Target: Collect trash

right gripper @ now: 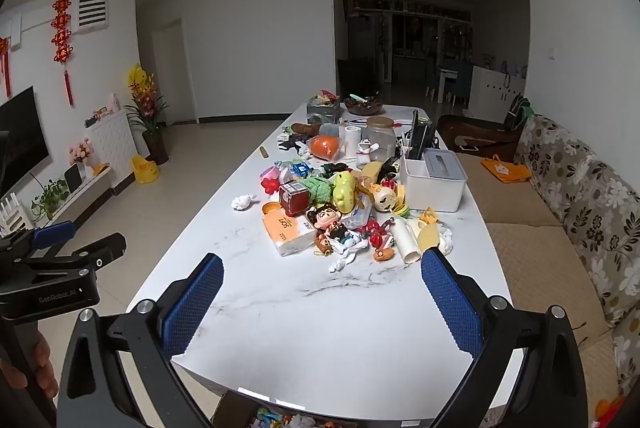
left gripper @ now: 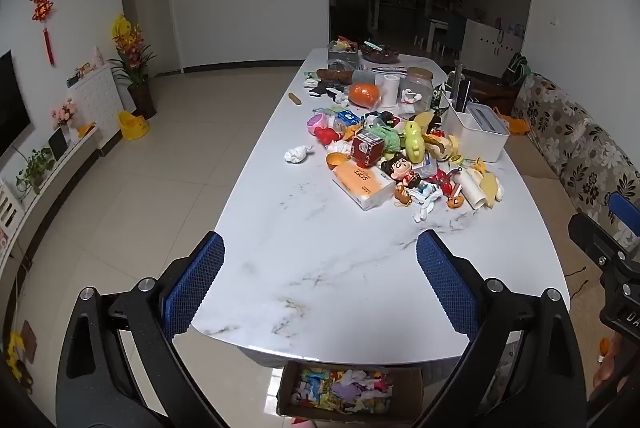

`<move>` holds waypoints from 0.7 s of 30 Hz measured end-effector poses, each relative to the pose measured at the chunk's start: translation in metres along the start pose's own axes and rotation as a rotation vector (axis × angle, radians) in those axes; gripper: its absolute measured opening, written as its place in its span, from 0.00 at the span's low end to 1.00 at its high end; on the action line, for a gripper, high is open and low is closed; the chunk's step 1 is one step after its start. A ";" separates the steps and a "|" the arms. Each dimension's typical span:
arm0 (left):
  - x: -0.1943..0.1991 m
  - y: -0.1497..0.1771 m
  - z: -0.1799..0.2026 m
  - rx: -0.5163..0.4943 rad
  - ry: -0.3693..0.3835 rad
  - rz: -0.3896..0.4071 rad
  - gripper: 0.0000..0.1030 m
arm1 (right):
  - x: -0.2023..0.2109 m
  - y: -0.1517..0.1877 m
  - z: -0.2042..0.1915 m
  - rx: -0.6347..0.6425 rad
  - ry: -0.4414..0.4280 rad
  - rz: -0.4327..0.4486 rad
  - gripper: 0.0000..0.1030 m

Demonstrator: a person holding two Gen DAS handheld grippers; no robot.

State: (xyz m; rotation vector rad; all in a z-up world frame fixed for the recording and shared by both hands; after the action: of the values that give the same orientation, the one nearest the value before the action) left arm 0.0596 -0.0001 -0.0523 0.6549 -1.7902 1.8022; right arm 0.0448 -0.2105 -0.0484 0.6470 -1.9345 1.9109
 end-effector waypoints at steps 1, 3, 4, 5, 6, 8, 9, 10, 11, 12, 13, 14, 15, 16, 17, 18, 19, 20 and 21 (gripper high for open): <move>0.000 0.000 0.000 0.000 -0.001 0.000 0.92 | 0.000 0.000 0.000 0.010 0.005 0.004 0.95; 0.000 0.000 0.000 0.000 -0.001 -0.004 0.92 | 0.000 -0.001 0.000 0.008 0.004 0.003 0.95; 0.000 0.000 0.000 0.001 -0.001 -0.004 0.92 | 0.000 -0.001 -0.001 0.010 0.004 0.004 0.95; 0.000 0.000 0.000 0.000 0.000 -0.004 0.92 | 0.000 -0.001 -0.001 0.011 0.004 0.004 0.95; 0.000 0.001 0.000 0.000 -0.001 -0.004 0.92 | 0.000 -0.001 -0.001 0.011 0.003 0.006 0.95; 0.000 0.001 0.000 -0.001 0.000 -0.006 0.92 | 0.000 -0.001 -0.002 0.014 0.004 0.006 0.95; 0.000 0.001 0.000 -0.002 0.002 -0.008 0.92 | 0.000 -0.001 -0.002 0.014 0.005 0.005 0.95; -0.001 0.001 0.000 -0.002 0.001 -0.009 0.92 | 0.000 0.000 -0.002 0.015 0.005 0.005 0.95; -0.001 0.002 0.000 -0.003 0.000 -0.009 0.92 | 0.001 0.001 -0.003 0.015 0.005 0.005 0.95; -0.001 0.002 0.000 -0.003 0.002 -0.010 0.92 | 0.001 0.001 -0.004 0.015 0.005 0.005 0.95; -0.001 0.003 -0.001 -0.004 0.002 -0.012 0.92 | -0.001 -0.001 -0.001 0.005 0.002 -0.001 0.95; -0.001 0.004 -0.001 -0.004 0.002 -0.012 0.92 | -0.001 -0.001 -0.001 0.006 0.003 0.000 0.95; -0.002 0.007 0.000 -0.004 0.003 -0.013 0.92 | 0.000 -0.001 -0.001 0.007 0.005 0.001 0.95; -0.004 0.007 0.001 -0.005 0.002 -0.013 0.92 | -0.001 -0.001 -0.001 0.007 0.004 -0.002 0.95; -0.004 0.008 0.001 -0.005 0.002 -0.013 0.92 | 0.000 -0.001 -0.002 0.006 0.003 -0.002 0.95; -0.004 0.008 0.002 -0.006 0.000 -0.013 0.92 | 0.000 -0.001 -0.002 0.005 0.003 -0.002 0.95; -0.004 0.008 0.002 -0.006 0.001 -0.015 0.92 | 0.000 -0.001 -0.002 0.006 0.005 -0.003 0.95; -0.004 0.008 0.002 -0.005 0.000 -0.016 0.92 | 0.000 -0.001 -0.002 0.006 0.005 -0.003 0.95; -0.003 0.008 0.001 -0.005 -0.001 -0.016 0.92 | 0.000 -0.001 -0.002 0.005 0.005 -0.004 0.95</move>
State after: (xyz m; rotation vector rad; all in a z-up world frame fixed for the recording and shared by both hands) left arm 0.0572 -0.0011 -0.0602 0.6666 -1.7844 1.7867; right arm 0.0453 -0.2087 -0.0479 0.6458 -1.9245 1.9140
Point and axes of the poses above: each gripper's, at about its wrist camera, not at the fingertips, and x roughly against the way its jaws point, z to its right, y to its underside, the point moved 8 cm from there along -x, roughly the way its jaws point, and after that the axes turned 1 degree about y, right-handed, at the moved point
